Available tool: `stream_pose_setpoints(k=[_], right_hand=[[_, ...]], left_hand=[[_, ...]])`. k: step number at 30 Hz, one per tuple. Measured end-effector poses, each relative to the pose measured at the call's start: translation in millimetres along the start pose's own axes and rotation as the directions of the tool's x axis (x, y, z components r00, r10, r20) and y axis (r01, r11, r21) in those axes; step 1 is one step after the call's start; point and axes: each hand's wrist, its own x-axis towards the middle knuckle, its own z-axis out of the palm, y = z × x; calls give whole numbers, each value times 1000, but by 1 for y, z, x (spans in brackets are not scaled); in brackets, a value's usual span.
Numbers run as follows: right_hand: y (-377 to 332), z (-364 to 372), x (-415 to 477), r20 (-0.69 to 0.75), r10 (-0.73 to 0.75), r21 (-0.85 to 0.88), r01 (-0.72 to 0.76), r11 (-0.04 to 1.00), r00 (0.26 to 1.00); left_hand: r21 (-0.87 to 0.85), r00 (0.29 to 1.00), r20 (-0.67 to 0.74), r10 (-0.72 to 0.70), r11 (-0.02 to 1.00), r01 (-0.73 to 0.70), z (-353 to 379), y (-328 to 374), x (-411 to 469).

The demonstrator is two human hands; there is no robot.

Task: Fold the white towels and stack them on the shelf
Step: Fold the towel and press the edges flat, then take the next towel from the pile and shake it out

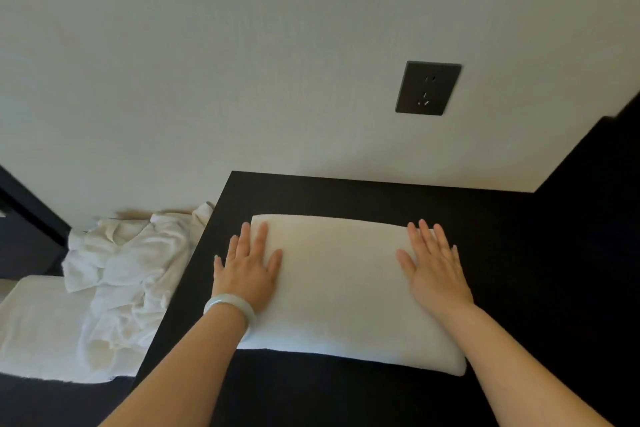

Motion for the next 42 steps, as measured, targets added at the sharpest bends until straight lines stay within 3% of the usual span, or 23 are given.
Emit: stream_pose_setpoints(k=[4,6,8,10,12,18,21,23,25,27,30,33,37,42], right_hand=[[19,-2,-14,-31,97,81,-94,992,995],[22,3,-29,-167,71,21,-68,997,983],[13,10,-38,-236,-8,-40,-1,999,972],[5,18,-38,-196,-56,-62,45,997,979],[6,27,-39,-142,-65,-23,62,998,988],[16,27,-38,-97,-91,172,107,979,991],[21,15,-41,-51,-72,296,84,952,996],[23,9,-43,-31,53,402,-36,915,998],[24,0,-37,63,261,498,-257,828,963],[26,-10,-32,271,375,612,-459,644,887],[38,-21,-26,528,306,763,-601,240,792],[45,-27,-29,605,115,794,-607,-26,788],[23,-29,-44,633,18,771,-628,-112,774],[-28,-49,-57,570,55,822,-569,-32,820]], left_hand=[[25,992,39,-119,993,118,-12,-24,-16],[95,997,-62,-36,995,42,-15,-20,-23],[161,980,-145,136,981,-112,-14,-3,-28],[214,954,-130,269,948,-238,-6,12,-31],[191,956,-75,285,945,-266,5,16,-33],[106,975,-18,222,970,-219,7,11,-29],[-61,999,21,31,998,-30,-6,15,-23],[-169,993,34,-114,979,118,-18,16,-20],[-246,978,66,-199,947,209,-30,14,-15],[-340,948,142,-284,886,316,-39,9,-12],[-472,874,290,-390,736,485,-49,-5,-11],[-654,811,434,-393,481,584,-55,-13,-16],[-670,768,527,-364,379,639,-61,-18,-36],[-767,798,491,-349,263,586,-68,-46,-65]])
